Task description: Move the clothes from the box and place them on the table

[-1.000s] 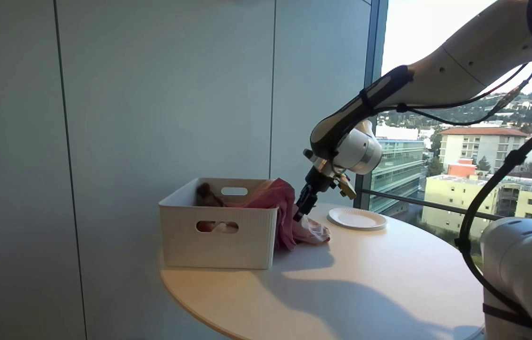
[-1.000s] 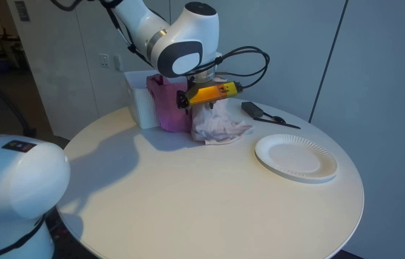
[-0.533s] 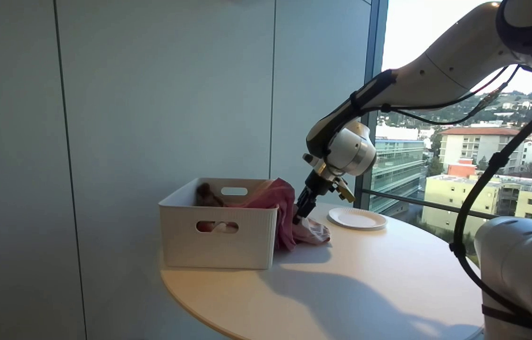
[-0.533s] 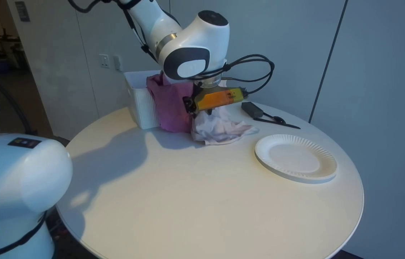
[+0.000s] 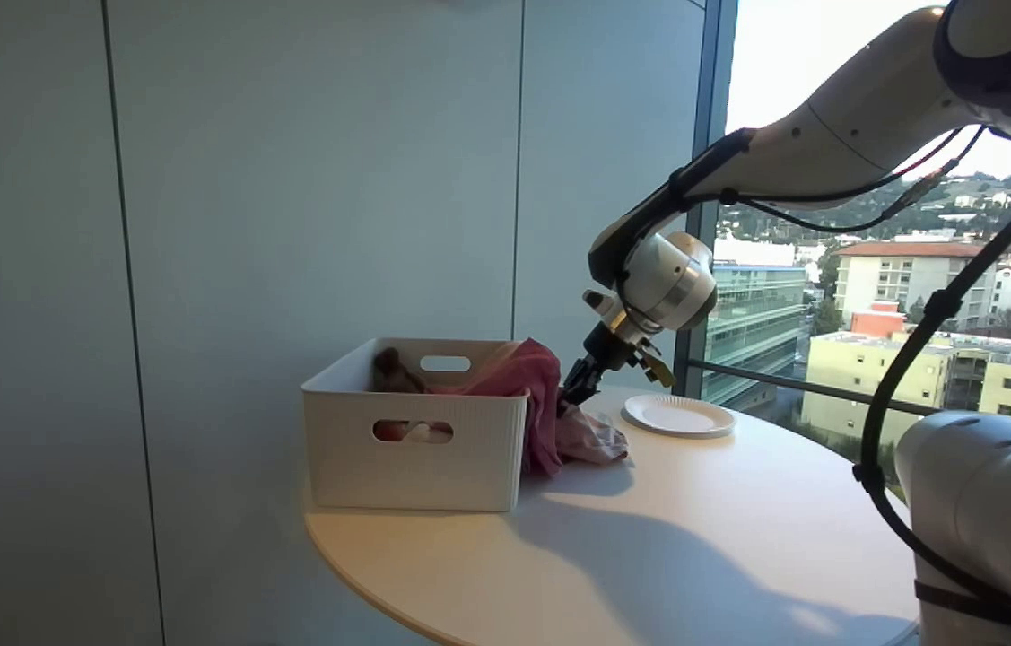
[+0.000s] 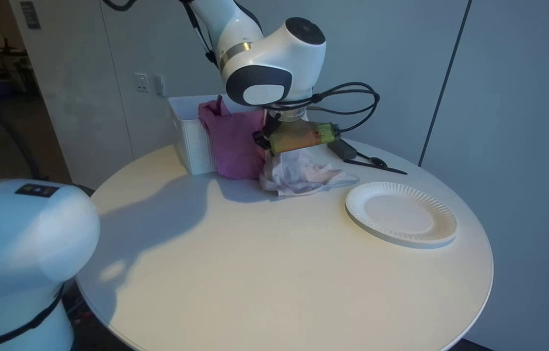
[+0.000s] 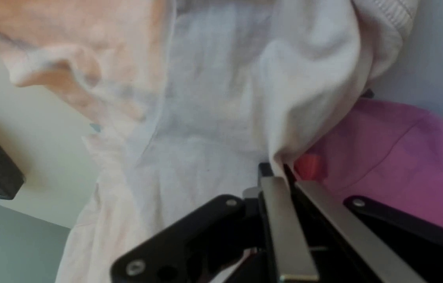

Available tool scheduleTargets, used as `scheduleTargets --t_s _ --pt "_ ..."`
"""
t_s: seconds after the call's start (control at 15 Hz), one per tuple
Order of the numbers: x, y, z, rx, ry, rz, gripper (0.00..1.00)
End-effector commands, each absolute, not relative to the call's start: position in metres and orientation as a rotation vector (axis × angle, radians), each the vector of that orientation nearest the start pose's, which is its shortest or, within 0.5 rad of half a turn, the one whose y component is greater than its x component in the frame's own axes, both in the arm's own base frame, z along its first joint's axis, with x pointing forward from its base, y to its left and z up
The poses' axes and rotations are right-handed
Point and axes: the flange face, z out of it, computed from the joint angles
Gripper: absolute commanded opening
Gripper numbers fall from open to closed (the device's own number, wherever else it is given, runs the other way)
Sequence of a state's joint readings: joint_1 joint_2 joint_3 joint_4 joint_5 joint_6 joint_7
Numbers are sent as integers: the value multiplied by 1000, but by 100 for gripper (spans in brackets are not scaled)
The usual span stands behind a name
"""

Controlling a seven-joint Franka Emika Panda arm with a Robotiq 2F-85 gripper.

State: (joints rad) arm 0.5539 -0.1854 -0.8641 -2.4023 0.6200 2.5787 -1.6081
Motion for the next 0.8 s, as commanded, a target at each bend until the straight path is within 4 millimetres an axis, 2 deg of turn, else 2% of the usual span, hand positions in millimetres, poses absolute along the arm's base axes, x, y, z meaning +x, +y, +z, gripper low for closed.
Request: scheduleTargets --t_s 0.0,0.13,0.33,0.6,0.73 --pt "481 -173 395 -2653 -1131 -924 6" --pt "480 -175 405 -2650 -1158 -964 7" --pt "479 -178 430 -2668 -1220 -1042 8" --pt "466 -187 503 -2724 -1388 -1261 7" --pt "450 -186 546 -2749 -1472 -1375 8"
